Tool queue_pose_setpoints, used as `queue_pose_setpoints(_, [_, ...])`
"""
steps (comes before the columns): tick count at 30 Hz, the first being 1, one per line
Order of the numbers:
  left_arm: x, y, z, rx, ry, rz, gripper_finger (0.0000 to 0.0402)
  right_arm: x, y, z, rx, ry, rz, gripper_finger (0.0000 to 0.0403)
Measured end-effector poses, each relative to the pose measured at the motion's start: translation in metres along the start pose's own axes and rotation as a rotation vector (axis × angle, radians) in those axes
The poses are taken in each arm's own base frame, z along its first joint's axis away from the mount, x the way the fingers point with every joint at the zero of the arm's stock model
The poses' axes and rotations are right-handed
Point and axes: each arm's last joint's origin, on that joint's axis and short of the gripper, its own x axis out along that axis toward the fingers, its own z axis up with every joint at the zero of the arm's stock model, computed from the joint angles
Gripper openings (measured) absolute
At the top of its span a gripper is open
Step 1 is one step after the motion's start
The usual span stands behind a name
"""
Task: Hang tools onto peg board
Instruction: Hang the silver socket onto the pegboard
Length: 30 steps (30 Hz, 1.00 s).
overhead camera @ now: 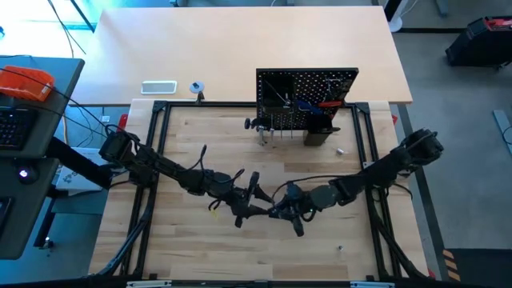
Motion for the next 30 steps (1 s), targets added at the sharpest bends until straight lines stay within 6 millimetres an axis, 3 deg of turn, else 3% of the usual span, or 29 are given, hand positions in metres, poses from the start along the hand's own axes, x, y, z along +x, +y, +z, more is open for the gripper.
queue_pose_setpoints(14, [-0.005, -0.010, 0.004, 0.005, 0.091, -0.037, 0.0179, 0.001, -0.001, 0.003, 0.050, 0.007, -0.011, 0.0053])
queue_pose_setpoints(30, [-0.006, -0.012, 0.012, 0.082, 0.071, -0.014, 0.0179, 0.002, -0.007, 0.010, 0.065, -0.012, -0.002, 0.0053])
